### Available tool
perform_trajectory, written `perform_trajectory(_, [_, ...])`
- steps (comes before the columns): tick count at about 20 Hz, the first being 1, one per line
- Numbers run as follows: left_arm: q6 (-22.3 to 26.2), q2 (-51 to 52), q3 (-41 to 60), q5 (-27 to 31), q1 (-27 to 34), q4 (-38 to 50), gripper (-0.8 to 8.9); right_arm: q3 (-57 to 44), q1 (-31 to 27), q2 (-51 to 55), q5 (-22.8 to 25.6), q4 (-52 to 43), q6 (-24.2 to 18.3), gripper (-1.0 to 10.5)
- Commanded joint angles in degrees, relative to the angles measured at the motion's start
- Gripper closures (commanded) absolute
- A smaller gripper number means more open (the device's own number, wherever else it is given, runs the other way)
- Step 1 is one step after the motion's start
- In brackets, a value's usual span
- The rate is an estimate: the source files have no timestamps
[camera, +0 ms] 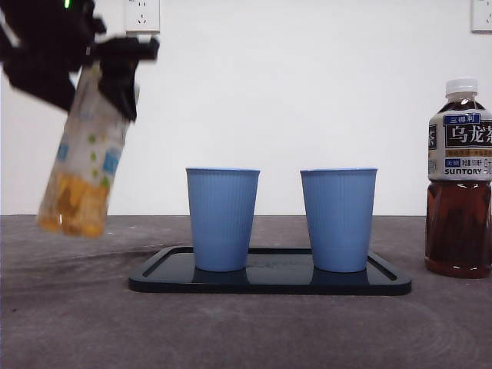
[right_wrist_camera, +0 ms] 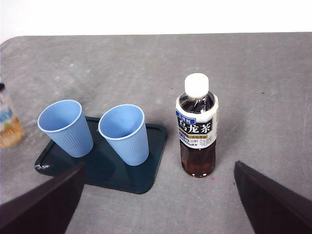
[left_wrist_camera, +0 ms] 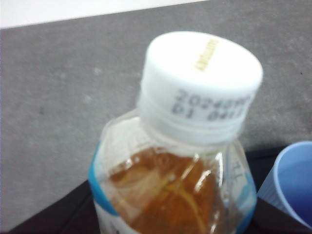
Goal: Pour the drink into the cup
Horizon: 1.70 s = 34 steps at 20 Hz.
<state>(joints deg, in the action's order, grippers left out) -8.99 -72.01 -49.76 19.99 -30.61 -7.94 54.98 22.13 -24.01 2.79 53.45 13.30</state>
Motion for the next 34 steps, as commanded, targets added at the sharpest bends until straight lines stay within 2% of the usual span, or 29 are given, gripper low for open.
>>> perform_trajectory(1, [-1.84, 0.17, 3.74, -0.46, -0.02, 11.04, 6.10, 0.94, 0.35, -0.20, 0.07, -0.66, 0.42, 4.6])
perform_trajectory(7, [-2.23, -0.04, 8.90, -0.57, 0.63, 19.87, 6.10, 0.94, 0.35, -0.20, 0.22, -0.63, 1.73, 4.6])
perform_trajectory(17, [-1.22, -2.12, 12.11, -0.57, 0.85, 28.52, 6.10, 0.94, 0.35, -0.20, 0.22, -0.20, 1.70, 4.6])
perform_trajectory(34, [-1.64, -5.62, 12.33, -2.10, 2.14, 29.97, 6.03, 0.94, 0.35, -0.20, 0.24, 2.58, 1.70, 4.6])
